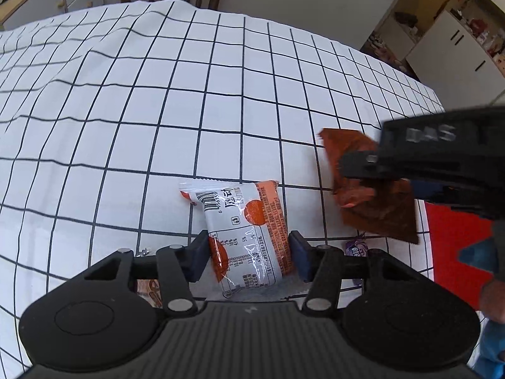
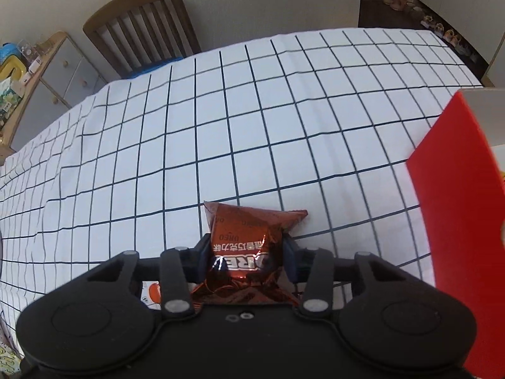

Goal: Organize snacks
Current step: 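Carry the brown Oreo bag toward the red shoebox with the right tool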

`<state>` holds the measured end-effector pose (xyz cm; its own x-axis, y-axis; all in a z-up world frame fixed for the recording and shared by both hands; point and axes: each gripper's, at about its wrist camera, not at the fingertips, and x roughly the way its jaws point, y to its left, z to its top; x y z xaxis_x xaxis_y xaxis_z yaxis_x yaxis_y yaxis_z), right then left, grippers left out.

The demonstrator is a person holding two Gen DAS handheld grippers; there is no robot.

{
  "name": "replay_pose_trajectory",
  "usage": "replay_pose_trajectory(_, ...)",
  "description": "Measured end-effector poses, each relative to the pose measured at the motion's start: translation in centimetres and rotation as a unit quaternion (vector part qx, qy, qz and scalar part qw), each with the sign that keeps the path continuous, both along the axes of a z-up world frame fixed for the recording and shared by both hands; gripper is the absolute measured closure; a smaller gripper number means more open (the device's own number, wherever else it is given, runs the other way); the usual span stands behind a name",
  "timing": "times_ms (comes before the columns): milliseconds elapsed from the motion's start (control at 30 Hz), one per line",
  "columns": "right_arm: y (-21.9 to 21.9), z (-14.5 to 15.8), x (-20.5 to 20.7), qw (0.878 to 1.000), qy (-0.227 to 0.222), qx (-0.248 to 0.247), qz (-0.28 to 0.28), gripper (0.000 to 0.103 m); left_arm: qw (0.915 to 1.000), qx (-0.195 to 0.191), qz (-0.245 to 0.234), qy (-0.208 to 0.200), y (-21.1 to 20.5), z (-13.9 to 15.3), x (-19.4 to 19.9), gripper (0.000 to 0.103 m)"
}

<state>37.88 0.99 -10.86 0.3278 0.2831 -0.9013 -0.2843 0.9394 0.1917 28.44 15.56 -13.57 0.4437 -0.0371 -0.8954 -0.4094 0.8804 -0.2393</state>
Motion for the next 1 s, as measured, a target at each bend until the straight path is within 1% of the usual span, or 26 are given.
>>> replay_pose_trajectory(200, -1.7, 2.1, -0.8, 1.000, -0.019, 0.014, 0.007, 0.062, 0.9999, -0.009, 0.014, 0.005, 0.0, 0.7, -0.4, 0.051)
replay_pose_trajectory(400, -4.2, 4.2, -2.2, 0.999, -0.032, 0.025, 0.017, 0.062, 0.9999, -0.007, 0.006, -0.005, -1.3, 2.7, -1.3, 0.051)
replay_pose_trajectory(633, -7.2, 6.8, -4.2, 0.998, -0.045, 0.041, 0.030, 0.062, 0.9996, 0.001, -0.019, -0.021, -3.8, 5.8, -2.9, 0.051)
replay_pose_trajectory(900, -11.0, 9.8, -6.5, 0.996, -0.064, 0.058, 0.038, 0.062, 0.9970, 0.015, -0.054, -0.053, -7.2, 10.0, -5.1, 0.051)
replay_pose_trajectory(1000, -12.7, 10.8, -7.2, 0.994, -0.072, 0.065, 0.042, 0.062, 0.9952, 0.021, -0.066, -0.069, -8.6, 11.5, -5.7, 0.053)
